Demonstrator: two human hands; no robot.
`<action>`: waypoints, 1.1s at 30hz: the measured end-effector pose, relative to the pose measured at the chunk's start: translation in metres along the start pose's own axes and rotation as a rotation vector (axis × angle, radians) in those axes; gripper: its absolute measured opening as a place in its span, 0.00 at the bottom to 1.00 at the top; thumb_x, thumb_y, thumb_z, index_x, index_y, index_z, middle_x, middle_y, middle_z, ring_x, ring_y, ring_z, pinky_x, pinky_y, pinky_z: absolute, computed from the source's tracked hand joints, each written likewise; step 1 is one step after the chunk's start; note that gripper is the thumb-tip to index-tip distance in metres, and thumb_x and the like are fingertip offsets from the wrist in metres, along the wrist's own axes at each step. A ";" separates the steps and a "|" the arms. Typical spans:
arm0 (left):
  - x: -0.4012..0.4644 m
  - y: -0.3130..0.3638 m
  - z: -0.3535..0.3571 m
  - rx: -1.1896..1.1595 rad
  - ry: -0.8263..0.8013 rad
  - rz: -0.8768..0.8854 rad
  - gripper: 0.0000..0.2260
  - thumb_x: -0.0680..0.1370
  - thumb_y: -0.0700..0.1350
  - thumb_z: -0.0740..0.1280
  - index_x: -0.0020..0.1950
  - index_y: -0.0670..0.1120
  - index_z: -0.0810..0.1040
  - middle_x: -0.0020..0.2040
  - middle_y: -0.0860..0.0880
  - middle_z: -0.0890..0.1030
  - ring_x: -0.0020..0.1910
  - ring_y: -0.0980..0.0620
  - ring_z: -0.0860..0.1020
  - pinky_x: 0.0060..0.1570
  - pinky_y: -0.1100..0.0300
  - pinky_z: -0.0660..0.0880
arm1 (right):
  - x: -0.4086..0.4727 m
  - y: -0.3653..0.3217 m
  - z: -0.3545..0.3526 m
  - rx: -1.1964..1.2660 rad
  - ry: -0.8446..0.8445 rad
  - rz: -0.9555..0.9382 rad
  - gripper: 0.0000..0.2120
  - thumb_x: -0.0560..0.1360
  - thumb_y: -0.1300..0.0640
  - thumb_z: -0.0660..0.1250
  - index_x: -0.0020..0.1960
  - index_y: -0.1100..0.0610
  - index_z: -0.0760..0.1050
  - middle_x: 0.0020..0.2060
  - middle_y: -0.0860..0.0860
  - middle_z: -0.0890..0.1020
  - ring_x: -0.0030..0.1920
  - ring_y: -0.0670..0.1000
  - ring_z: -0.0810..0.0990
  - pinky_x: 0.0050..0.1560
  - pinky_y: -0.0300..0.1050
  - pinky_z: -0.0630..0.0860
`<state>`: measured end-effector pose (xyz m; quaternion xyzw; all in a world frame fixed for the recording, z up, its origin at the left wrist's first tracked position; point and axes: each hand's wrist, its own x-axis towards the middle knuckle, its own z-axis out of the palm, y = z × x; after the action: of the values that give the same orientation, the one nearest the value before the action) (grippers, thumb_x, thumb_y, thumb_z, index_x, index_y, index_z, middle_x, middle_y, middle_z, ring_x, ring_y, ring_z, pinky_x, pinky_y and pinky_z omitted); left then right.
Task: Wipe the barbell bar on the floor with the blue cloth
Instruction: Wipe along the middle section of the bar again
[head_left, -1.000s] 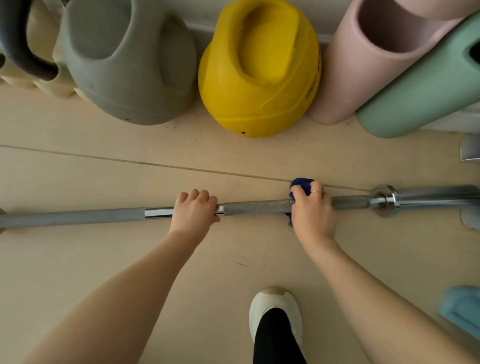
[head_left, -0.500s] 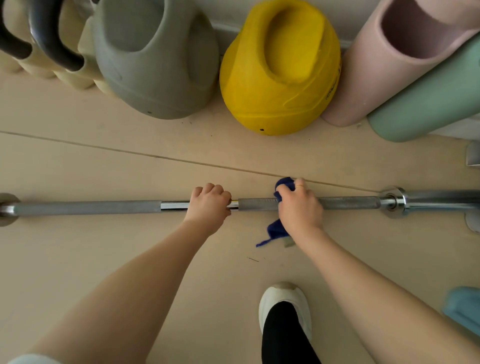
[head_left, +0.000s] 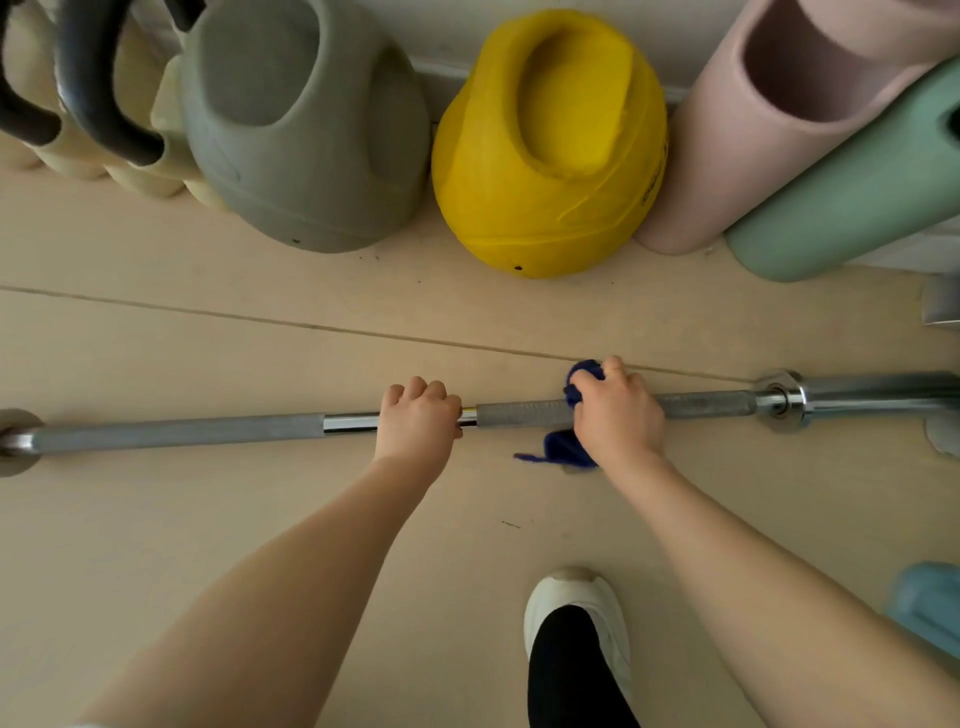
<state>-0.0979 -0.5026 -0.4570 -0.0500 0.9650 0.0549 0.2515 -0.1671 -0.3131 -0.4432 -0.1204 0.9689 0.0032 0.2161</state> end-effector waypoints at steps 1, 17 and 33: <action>0.000 0.000 0.000 -0.005 -0.009 -0.001 0.11 0.79 0.47 0.61 0.60 0.46 0.77 0.58 0.47 0.76 0.60 0.45 0.69 0.59 0.55 0.63 | 0.003 0.001 -0.002 -0.004 -0.002 0.042 0.11 0.76 0.59 0.60 0.57 0.55 0.73 0.58 0.57 0.70 0.52 0.59 0.73 0.40 0.48 0.70; 0.012 -0.001 -0.011 -0.020 -0.020 -0.065 0.10 0.81 0.48 0.59 0.61 0.50 0.72 0.55 0.48 0.78 0.56 0.45 0.73 0.55 0.56 0.66 | 0.013 0.035 0.003 0.075 0.168 0.002 0.09 0.73 0.62 0.64 0.52 0.58 0.77 0.54 0.61 0.74 0.47 0.63 0.75 0.35 0.51 0.70; 0.015 0.029 -0.018 -0.151 -0.120 0.010 0.23 0.79 0.44 0.60 0.74 0.48 0.59 0.69 0.49 0.69 0.67 0.46 0.67 0.66 0.53 0.63 | 0.006 0.105 0.007 0.066 0.217 0.308 0.13 0.74 0.64 0.62 0.57 0.57 0.74 0.58 0.65 0.70 0.49 0.68 0.73 0.38 0.56 0.73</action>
<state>-0.1230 -0.4768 -0.4465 -0.0605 0.9415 0.1315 0.3043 -0.1938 -0.2117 -0.4572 0.0368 0.9931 -0.0084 0.1113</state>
